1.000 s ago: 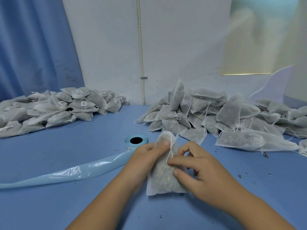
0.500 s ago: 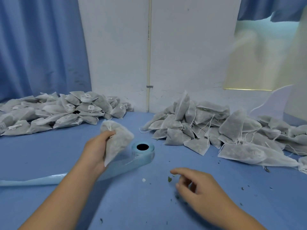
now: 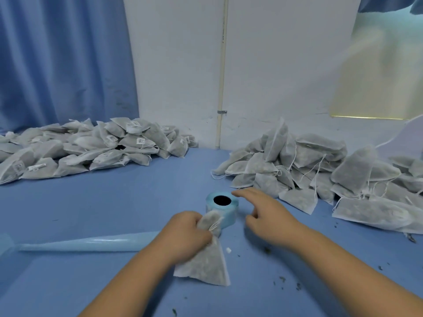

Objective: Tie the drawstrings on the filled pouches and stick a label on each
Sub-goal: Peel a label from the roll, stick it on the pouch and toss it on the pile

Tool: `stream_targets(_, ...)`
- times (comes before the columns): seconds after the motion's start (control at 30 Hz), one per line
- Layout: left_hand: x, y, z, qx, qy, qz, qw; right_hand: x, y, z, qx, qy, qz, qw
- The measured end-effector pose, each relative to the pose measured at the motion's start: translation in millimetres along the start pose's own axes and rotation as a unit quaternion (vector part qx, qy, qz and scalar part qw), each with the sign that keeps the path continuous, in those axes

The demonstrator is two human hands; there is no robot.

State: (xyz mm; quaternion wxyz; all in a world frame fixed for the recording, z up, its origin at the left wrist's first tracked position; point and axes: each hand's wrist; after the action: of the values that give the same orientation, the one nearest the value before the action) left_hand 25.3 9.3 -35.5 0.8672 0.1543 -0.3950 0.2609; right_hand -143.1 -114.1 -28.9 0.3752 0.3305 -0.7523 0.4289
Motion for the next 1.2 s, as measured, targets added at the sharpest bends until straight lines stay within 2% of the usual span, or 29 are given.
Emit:
stream_targets(0.1, 5.6, -0.4, -3.4, 0.017, -0.004, 0.004, 1.0, -1.8, -24.9, -4.7, 0.029, 0.013, -0.058, 0.998)
stream_targets(0.27, 24.7, 5.3, -13.7, 0.042, 0.024, -0.008, 0.999, -8.2, -44.5, -6.9, 0.011, 0.083, -0.171, 0.982)
stream_targets(0.37, 36.8, 9.1, -21.6, 0.068, 0.007, -0.024, 0.997, -12.1, -47.3, -9.7, 0.018, 0.101, -0.195, 0.975)
stream_targets(0.57, 49.6, 11.5, -29.9, 0.092, -0.078, -0.001, 0.993, -14.2, -52.7, -16.1, 0.032, 0.104, -0.188, 0.976)
stream_targets(0.7, 43.6, 10.9, -25.4, 0.042, -0.063, 0.035, 0.997, -16.8, -49.6, -18.4, 0.033, 0.103, -0.172, 0.979)
stream_targets(0.87, 21.8, 10.7, -14.4, -0.03, 0.075, -0.073, 0.994, -21.0, -45.2, -17.4, 0.036, 0.1, -0.156, 0.982)
stream_targets(1.07, 14.9, -1.1, -11.8, 0.0, 0.148, -0.135, 0.98, -21.0, -35.3, -18.6, 0.027, 0.075, -0.13, 0.988)
stream_targets(1.13, 17.6, -6.3, -16.2, 0.017, 0.17, -0.167, 0.971, -24.4, -26.1, -23.0, 0.011, 0.067, -0.073, 0.995)
stream_targets(1.2, 21.5, -7.6, -19.6, 0.037, 0.191, -0.197, 0.961, -31.2, -15.1, -31.2, -0.014, 0.058, 0.023, 0.998)
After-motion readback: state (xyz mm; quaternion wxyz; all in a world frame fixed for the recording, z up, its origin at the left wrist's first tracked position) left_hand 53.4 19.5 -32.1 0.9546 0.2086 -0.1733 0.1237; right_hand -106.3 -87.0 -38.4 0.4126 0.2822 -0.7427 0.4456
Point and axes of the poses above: each hand's wrist, its own y-axis away from the middle knuckle, its own x-axis out of the back of the hand, z = x × y, and after that the axes turned 14 degrees about x, right-handed
